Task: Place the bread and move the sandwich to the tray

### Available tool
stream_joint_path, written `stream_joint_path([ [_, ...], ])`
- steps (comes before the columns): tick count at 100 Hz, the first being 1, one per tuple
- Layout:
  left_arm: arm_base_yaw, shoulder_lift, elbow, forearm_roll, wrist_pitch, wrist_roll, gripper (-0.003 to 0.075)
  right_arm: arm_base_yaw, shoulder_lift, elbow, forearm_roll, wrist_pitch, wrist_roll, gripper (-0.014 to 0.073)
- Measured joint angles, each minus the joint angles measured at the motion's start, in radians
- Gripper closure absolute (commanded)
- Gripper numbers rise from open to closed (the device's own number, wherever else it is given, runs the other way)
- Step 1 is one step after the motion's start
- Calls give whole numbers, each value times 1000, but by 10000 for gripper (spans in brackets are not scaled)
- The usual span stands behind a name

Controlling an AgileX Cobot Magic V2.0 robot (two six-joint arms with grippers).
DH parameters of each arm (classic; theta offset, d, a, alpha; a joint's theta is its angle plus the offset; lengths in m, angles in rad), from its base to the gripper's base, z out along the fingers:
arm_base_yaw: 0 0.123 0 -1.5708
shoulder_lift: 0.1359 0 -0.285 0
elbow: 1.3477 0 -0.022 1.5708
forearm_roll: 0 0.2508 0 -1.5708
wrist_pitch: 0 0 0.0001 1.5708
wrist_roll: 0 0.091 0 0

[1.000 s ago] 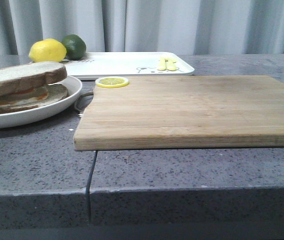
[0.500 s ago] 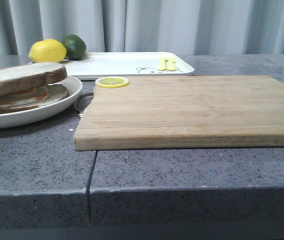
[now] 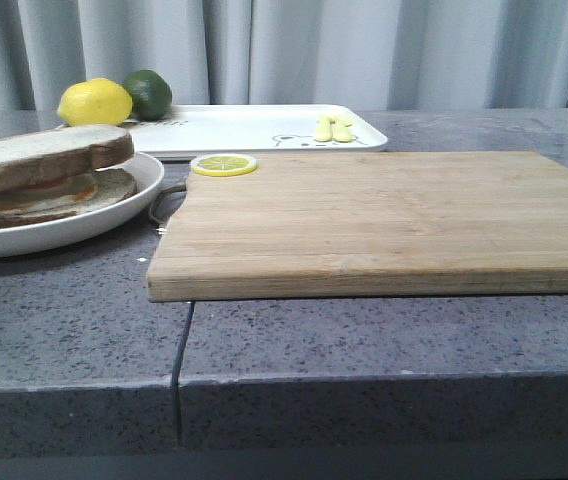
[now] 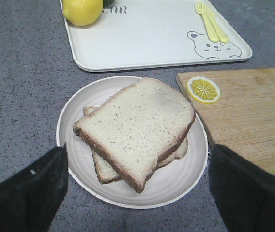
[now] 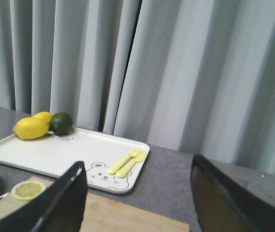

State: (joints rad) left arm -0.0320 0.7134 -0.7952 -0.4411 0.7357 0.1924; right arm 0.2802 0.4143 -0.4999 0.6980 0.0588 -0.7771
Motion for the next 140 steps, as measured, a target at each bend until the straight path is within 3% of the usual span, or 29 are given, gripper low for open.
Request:
stream_joint_path([
  [27,0,0,0,0,0,0,164,0,-26,114,0,21,0,123],
  [106,0,42,0,5,-12,-2,164,0,-26,118,0,-13,2,123],
  [140,0,208,-2,188,-55,-172,164,0,-26,118,0,-15,2,123],
])
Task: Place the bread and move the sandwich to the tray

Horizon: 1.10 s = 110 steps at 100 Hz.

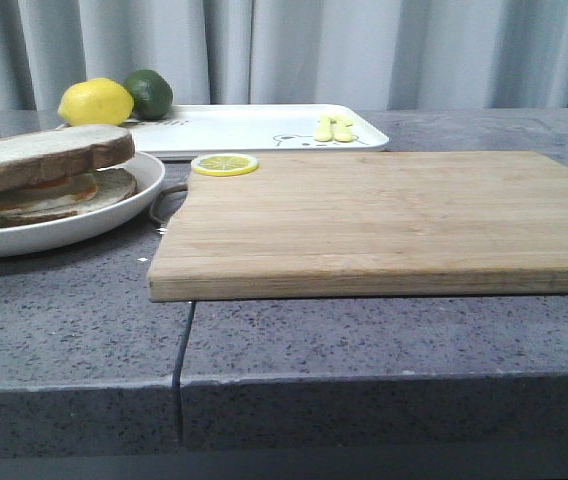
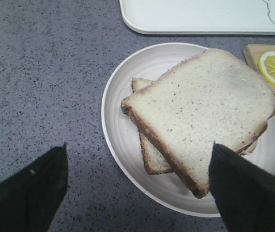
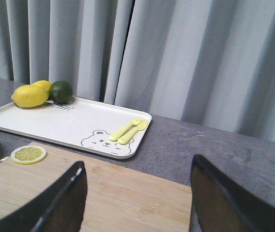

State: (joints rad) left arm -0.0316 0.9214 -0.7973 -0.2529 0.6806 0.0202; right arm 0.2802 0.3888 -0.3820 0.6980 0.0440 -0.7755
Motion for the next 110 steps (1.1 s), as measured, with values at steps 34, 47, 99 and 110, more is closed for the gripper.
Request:
stream_joint_path([
  [34,0,89,0,86,-13,-62,164,0,0,0,0,-1,0,123],
  [47,0,100,0,135,-13,-97,164,0,0,0,0,-2,0,123],
  [99,0,185,6,172,-11,-114,164,0,0,0,0,-2,0,123],
  [110,0,219,6,161,-15,-114,164,0,0,0,0,-2,0,123],
])
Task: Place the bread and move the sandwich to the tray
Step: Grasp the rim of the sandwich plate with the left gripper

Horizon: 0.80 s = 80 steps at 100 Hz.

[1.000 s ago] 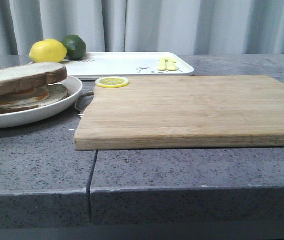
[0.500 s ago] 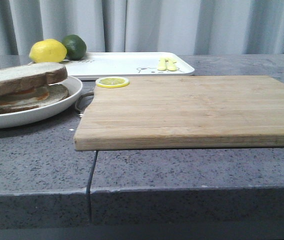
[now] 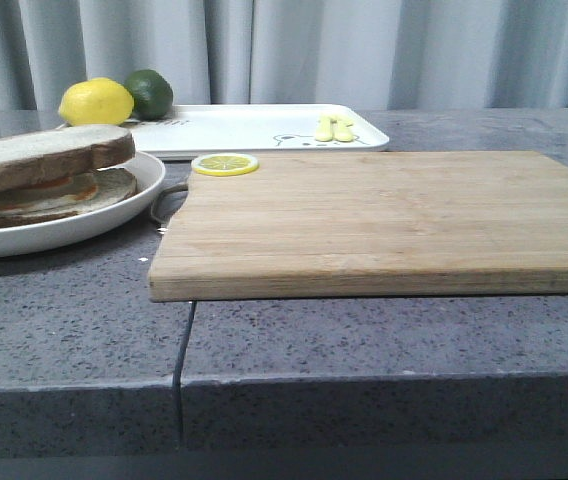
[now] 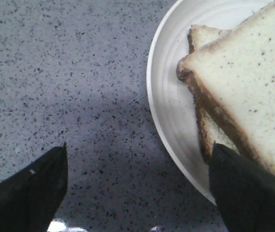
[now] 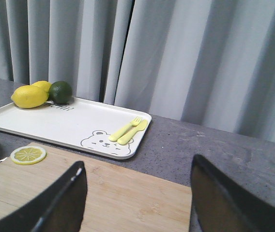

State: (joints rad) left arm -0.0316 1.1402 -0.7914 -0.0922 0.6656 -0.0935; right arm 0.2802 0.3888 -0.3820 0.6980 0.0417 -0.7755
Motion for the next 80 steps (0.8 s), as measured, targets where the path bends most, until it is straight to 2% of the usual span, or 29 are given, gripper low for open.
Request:
stream_joint_path([
  [80,0,171,0,-67,-61,0,164,0,0,0,0,0,0,123],
])
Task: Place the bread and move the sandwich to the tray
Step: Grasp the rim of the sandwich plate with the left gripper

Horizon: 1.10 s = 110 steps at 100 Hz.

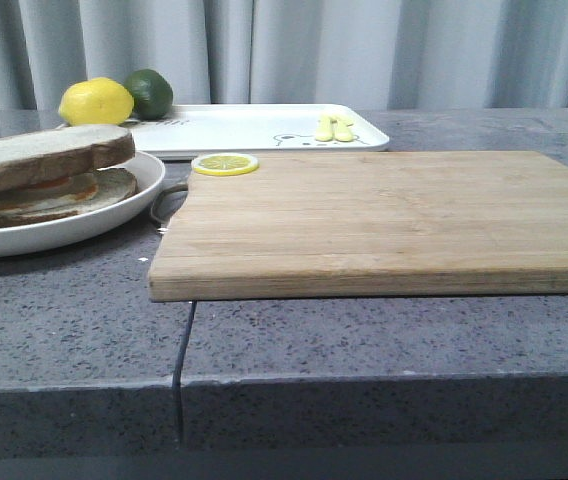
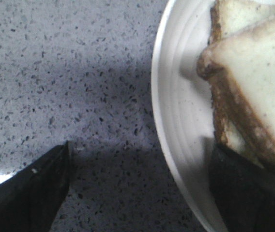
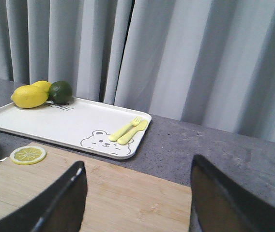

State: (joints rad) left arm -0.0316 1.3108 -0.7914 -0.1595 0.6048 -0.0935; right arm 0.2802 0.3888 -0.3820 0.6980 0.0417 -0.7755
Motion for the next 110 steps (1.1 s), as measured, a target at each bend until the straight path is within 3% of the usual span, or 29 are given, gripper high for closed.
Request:
stream_joint_path([
  [28,0,0,0,0,0,0,177,0,0,0,0,-1,0,123],
  [90,0,2,-2,-30,-17,-9,737,0,0,0,0,-5,0,123],
  [110,2,2,-5,-70,-30,-28,739,0,0,0,0,-7,0,123],
])
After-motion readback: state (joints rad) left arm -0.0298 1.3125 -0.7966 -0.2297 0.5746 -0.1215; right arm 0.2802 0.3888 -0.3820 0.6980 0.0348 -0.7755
